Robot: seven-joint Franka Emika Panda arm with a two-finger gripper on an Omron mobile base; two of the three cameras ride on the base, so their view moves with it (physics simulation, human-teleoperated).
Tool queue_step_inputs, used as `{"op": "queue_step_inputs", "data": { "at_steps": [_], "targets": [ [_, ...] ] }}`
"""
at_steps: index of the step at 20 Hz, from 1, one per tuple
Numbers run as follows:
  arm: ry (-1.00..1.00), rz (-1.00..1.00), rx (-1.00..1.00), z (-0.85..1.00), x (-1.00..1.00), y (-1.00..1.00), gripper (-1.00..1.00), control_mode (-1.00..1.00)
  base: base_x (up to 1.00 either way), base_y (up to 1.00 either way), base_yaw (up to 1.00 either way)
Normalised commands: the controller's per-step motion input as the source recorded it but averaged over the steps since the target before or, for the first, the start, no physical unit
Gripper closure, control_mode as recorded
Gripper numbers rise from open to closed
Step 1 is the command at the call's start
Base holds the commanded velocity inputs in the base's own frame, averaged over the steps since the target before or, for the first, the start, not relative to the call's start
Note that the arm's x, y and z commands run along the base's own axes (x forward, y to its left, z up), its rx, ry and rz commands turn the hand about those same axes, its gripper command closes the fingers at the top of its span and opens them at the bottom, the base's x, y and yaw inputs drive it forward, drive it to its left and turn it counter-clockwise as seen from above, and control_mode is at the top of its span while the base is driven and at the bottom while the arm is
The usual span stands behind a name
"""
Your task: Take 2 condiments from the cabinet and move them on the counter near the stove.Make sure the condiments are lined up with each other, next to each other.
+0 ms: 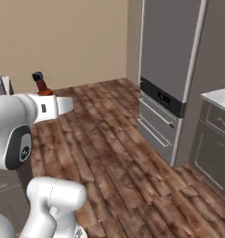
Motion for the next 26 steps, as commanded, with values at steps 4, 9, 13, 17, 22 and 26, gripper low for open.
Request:
{"op": "queue_step_inputs", "data": {
  "at_steps": [4, 9, 13, 17, 22, 26],
  "targets": [
    [0.00, 0.00, 0.00, 0.00, 0.00, 0.00, 1.00, 1.00, 0.00, -0.08, 0.46],
    [0.00, 0.00, 0.00, 0.00, 0.00, 0.00, 1.00, 1.00, 0.00, -0.10, 0.46],
    [0.00, 0.00, 0.00, 0.00, 0.00, 0.00, 1.00, 1.00, 0.00, -0.13, 0.45],
    [0.00, 0.00, 0.00, 0.00, 0.00, 0.00, 1.00, 1.00, 0.00, -0.14, 0.41],
    [0.00, 0.00, 0.00, 0.00, 0.00, 0.00, 1.00, 1.00, 0.00, 0.07, 0.17],
    [0.00, 0.00, 0.00, 0.00, 0.00, 0.00, 1.00, 1.00, 0.00, 0.43, 0.01]
  ]
}}
